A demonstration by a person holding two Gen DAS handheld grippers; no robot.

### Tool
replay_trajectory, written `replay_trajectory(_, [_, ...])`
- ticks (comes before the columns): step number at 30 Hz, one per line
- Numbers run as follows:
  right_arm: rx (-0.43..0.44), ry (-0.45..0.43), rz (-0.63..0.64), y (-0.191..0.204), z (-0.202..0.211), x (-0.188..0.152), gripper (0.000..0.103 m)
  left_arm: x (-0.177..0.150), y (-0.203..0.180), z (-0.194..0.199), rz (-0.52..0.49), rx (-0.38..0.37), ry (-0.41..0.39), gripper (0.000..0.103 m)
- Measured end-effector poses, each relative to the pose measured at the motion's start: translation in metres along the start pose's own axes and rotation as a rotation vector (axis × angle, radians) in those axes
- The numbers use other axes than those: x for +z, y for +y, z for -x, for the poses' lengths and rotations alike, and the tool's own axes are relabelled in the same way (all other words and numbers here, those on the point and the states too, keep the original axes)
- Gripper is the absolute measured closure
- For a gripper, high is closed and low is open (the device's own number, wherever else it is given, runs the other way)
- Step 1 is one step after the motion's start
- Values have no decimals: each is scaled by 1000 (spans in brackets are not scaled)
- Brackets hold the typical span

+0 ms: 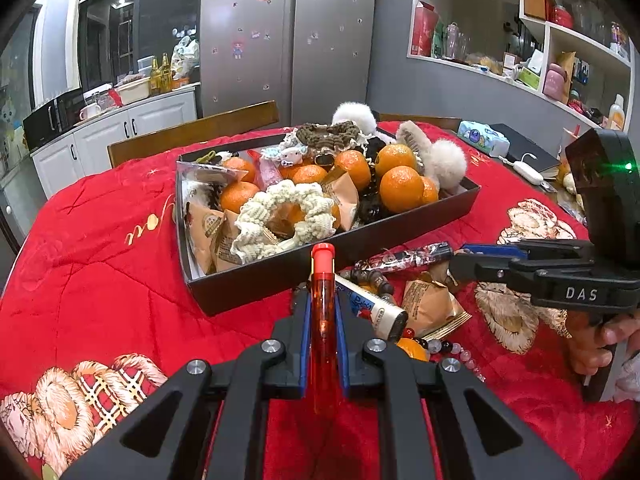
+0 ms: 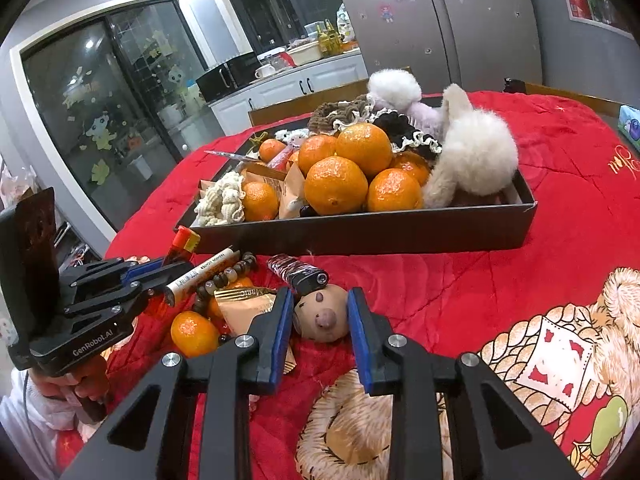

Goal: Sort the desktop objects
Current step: 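Lift the bear-head toy with the right tool while the left tool lifts the red bottle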

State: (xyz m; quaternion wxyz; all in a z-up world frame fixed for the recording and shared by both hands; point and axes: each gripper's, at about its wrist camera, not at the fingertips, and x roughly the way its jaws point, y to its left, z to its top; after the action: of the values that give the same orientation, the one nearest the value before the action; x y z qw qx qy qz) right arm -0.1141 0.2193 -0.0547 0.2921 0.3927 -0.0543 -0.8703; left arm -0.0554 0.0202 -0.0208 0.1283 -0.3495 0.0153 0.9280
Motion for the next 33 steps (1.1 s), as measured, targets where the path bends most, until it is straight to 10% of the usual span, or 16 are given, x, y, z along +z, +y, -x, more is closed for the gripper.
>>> replay_trajectory(33, [-23,-3,-5,2,0,0,70,4,0,5,-4,-8,-9,91])
